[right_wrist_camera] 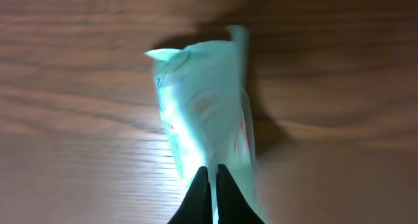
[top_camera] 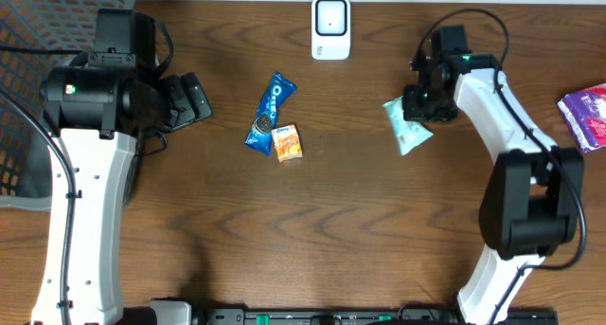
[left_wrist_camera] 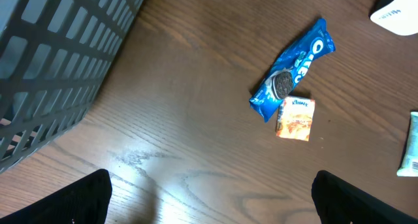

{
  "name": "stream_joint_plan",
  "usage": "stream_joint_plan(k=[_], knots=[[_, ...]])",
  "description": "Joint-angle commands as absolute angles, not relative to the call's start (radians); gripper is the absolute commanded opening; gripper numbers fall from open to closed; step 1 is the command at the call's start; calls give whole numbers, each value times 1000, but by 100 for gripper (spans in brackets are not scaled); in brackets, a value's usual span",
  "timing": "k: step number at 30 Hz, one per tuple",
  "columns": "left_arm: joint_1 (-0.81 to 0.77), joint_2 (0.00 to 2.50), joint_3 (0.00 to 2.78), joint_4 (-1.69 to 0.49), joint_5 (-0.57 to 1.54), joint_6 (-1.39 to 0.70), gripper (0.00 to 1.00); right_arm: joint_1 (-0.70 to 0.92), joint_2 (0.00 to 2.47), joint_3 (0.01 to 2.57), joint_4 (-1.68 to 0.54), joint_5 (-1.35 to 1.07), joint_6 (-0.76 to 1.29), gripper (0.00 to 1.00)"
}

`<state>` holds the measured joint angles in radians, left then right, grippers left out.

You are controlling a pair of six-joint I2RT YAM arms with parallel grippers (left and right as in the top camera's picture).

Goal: Scan the item barcode

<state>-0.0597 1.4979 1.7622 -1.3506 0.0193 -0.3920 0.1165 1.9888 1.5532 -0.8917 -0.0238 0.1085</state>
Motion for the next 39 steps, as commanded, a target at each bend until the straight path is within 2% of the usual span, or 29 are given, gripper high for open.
stream_joint_plan(k=[1,5,9,14,17,19,21,23,31,39], knots=[[-56,1503,1765,-1354,3,-385,98,180,1957,1572,-910,361,212,1],[-56,1503,1765,-1354,3,-386,98,238,1970,1552,-902,550,270,1],[-56,1503,1765,-1354,3,-385,98,273,2003,1535,-882,556,269,1],[-56,1503,1765,-1354,3,-386,98,234,2011,1535,-874,361,255,13],[-56,1503,1765,-1354,3,-386,98,205,2011,1535,-863,179,158,17],[-56,1503,1765,-1354,3,-386,98,202,2011,1535,-869,74,90,25],[-56,1503,1765,-1354,3,-386,98,221,2011,1535,-884,110,93,36],[-56,1503,1765,-1354,3,-386,98,265,2011,1535,-901,248,118,44],[-56,1503,1765,-1354,3,-386,98,386,2017,1527,-899,582,213,45],[-56,1503,1765,-1354,3,-386,98,393,2017,1427,-810,593,213,49]])
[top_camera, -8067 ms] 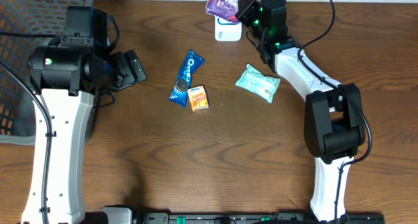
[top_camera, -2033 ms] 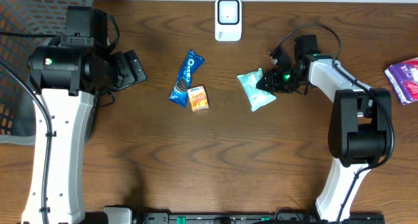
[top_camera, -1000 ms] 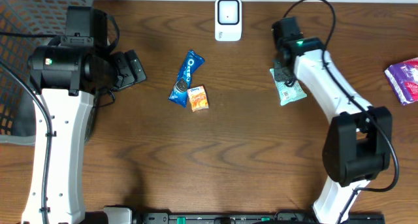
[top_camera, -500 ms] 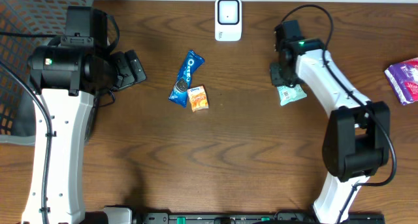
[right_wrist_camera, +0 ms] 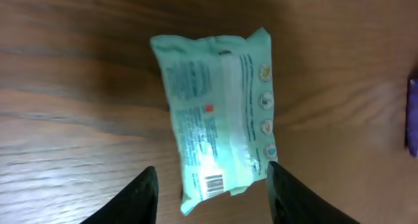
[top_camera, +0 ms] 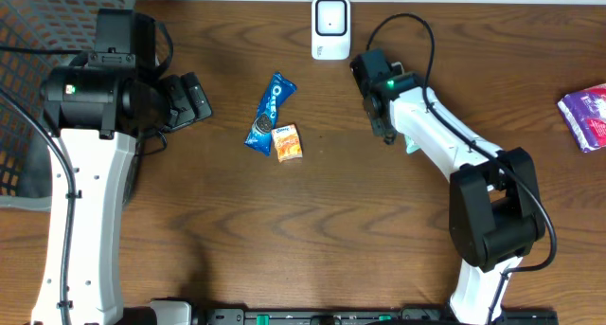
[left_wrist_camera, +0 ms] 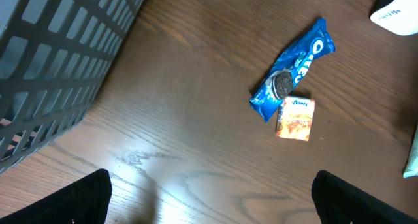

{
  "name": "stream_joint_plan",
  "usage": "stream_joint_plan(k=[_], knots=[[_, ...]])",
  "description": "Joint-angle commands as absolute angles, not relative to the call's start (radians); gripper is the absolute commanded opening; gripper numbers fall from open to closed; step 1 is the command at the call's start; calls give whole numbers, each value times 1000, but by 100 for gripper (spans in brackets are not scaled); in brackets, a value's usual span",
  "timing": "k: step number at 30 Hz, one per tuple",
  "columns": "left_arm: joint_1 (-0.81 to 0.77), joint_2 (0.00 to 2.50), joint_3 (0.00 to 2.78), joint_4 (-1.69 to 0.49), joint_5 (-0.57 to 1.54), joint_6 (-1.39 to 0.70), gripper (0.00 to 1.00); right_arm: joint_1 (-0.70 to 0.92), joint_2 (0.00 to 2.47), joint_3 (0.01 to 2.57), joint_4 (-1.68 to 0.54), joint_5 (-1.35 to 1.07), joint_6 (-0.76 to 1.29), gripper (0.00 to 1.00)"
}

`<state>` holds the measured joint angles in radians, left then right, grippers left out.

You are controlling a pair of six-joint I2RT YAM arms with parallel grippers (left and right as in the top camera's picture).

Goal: Scan the item barcode

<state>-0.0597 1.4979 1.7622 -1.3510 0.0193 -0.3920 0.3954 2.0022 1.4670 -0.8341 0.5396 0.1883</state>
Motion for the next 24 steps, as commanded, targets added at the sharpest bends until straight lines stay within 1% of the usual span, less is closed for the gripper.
stream_joint_plan(k=[1,5,9,16,20,24], knots=[[-56,1503,1765,-1354,3,-386,98,393,2017,1415,-794,593,213,50],[-56,1503,1765,-1354,3,-386,98,393,2017,1372,-729,593,212,53],[-56,1503,1765,-1354,3,-386,98,393,2017,1339,-673,593,192,53],[-56,1503,1765,-1354,3,-386,98,390,2017,1292,-569,600,92,56],[-56,1503,1765,-1354,3,-386,98,384,2017,1277,-520,630,88,58],[-56,1503,1765,-1354,3,-386,98,366,2017,1255,-477,623,88,58]])
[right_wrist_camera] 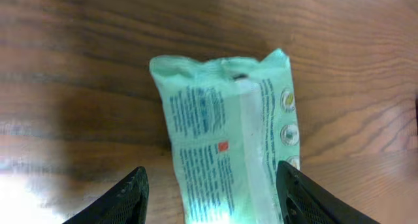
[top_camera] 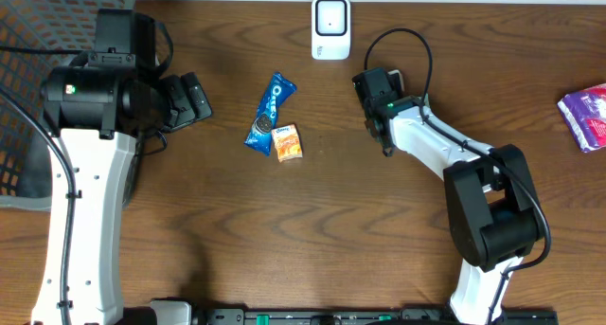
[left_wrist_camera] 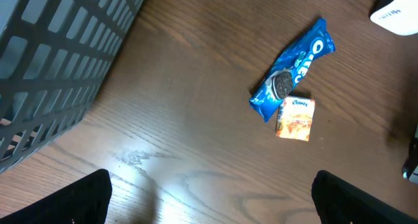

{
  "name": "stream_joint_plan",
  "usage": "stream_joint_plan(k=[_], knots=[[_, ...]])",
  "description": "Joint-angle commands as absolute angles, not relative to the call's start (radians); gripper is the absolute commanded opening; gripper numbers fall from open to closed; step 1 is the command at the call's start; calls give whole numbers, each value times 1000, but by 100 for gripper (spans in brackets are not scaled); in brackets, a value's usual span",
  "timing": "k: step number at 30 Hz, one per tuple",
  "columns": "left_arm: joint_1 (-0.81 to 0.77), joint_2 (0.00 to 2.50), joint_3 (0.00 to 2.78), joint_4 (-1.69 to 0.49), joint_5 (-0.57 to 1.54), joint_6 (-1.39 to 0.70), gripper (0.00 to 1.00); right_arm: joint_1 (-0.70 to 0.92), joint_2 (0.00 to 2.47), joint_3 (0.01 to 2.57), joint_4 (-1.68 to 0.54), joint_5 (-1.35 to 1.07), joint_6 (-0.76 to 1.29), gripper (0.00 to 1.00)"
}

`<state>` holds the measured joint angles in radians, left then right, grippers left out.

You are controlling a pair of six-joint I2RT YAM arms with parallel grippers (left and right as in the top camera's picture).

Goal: Scan the item barcode

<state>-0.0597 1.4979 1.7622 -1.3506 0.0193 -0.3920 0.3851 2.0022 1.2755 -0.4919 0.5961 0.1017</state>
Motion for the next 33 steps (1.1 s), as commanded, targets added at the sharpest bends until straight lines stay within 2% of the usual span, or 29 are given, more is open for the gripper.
stream_joint_plan(k=[1,10,24,27,29,31,33], knots=[[-56,1503,1765,-1354,3,-385,98,361,2017,1247,-469,623,88,58],[-56,1503,1765,-1354,3,-386,98,339,2017,1200,-384,565,-7,57],[-56,1503,1765,-1354,3,-385,98,339,2095,1196,-345,548,-17,54],[-56,1503,1765,-1354,3,-386,98,340,2088,1198,-345,547,-13,37],[-56,1503,1765,-1354,3,-386,98,342,2085,1207,-354,547,10,19],[-56,1503,1765,-1354,3,-386,98,342,2084,1225,-382,546,47,5],[-56,1503,1765,-1354,3,-386,98,339,2083,1250,-420,527,77,1]])
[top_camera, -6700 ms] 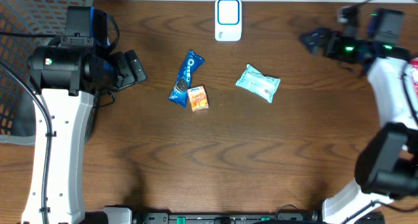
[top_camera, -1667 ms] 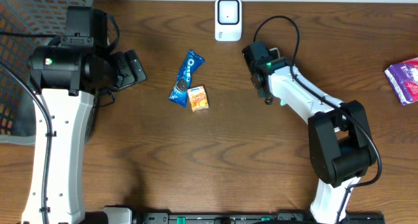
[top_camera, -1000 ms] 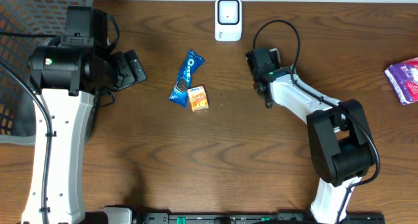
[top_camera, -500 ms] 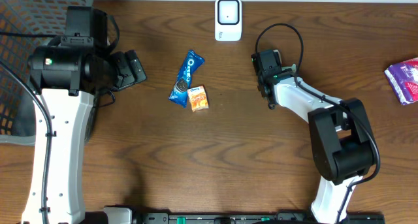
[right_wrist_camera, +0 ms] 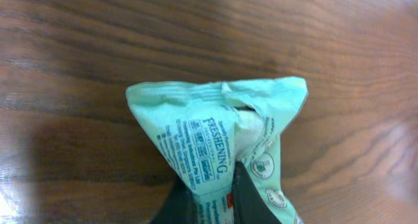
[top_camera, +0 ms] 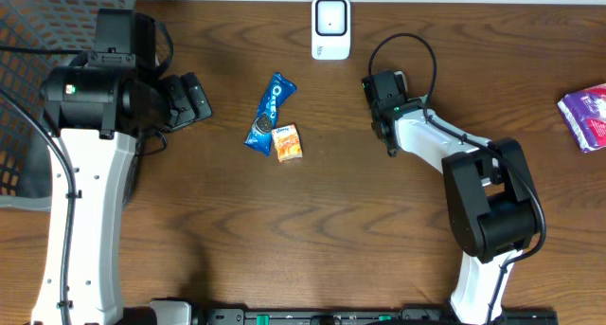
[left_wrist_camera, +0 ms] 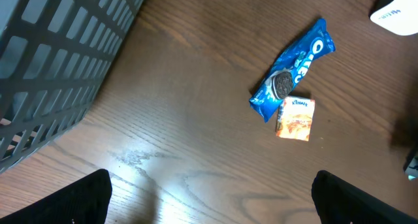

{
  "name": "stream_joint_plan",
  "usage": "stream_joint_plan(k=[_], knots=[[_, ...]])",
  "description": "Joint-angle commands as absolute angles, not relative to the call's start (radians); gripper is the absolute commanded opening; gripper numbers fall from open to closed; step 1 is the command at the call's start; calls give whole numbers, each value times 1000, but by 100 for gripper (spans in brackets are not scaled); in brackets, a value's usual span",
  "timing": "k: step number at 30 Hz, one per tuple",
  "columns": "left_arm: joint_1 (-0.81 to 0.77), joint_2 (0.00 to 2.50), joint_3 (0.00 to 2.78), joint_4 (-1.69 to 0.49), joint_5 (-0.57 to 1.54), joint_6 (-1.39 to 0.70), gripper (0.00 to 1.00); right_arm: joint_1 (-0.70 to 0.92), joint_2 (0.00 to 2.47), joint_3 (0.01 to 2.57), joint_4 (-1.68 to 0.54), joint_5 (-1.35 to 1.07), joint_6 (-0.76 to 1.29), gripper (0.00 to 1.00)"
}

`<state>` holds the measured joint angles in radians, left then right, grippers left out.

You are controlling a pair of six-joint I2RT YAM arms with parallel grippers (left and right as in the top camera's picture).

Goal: Scan the item barcode

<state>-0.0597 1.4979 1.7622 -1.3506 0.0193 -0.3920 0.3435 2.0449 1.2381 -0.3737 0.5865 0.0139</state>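
Observation:
A mint-green wipes packet [right_wrist_camera: 212, 129] lies printed side up on the brown table, bunched where my right gripper [right_wrist_camera: 212, 188] is shut on its near end. In the overhead view that gripper [top_camera: 383, 99] sits just right of and below the white scanner [top_camera: 330, 27], and the packet is hidden under the wrist. My left gripper [left_wrist_camera: 212, 204] hangs open over bare wood at the left [top_camera: 194, 98], with nothing between its fingers.
A blue Oreo packet [top_camera: 270, 112] and a small orange packet [top_camera: 288, 142] lie mid-table, also seen from the left wrist [left_wrist_camera: 290, 67]. A dark mesh basket [top_camera: 28, 60] stands at the far left. A purple packet [top_camera: 587, 107] lies at the right edge.
My right gripper was open with its fingers wide on either side of the green packet; now it is shut on the packet's near end, which has bunched up. The left arm has not moved.
My right gripper was first shut on the green packet at the right of the table. Then the packet lay flat nearer the scanner, barcode side up, with the gripper open above it. The gripper then stood lower over it, and now it pinches it.

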Motion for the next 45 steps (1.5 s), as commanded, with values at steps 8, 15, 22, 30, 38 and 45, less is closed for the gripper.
stream_joint_plan(k=[8,15,22,30,38,45], knots=[[-56,1503,1765,-1354,3,-385,98,320,2056,1410,-582,310,119,1],[-56,1503,1765,-1354,3,-386,98,261,2029,1556,-702,-134,119,1],[-56,1503,1765,-1354,3,-386,98,138,2032,1542,-678,-706,128,1],[-56,1503,1765,-1354,3,-385,98,37,2040,1341,-477,-971,282,1],[-56,1503,1765,-1354,3,-386,98,-86,2034,1245,-406,-852,346,12],[-56,1503,1765,-1354,3,-385,98,-194,2004,1338,-568,-694,256,35]])
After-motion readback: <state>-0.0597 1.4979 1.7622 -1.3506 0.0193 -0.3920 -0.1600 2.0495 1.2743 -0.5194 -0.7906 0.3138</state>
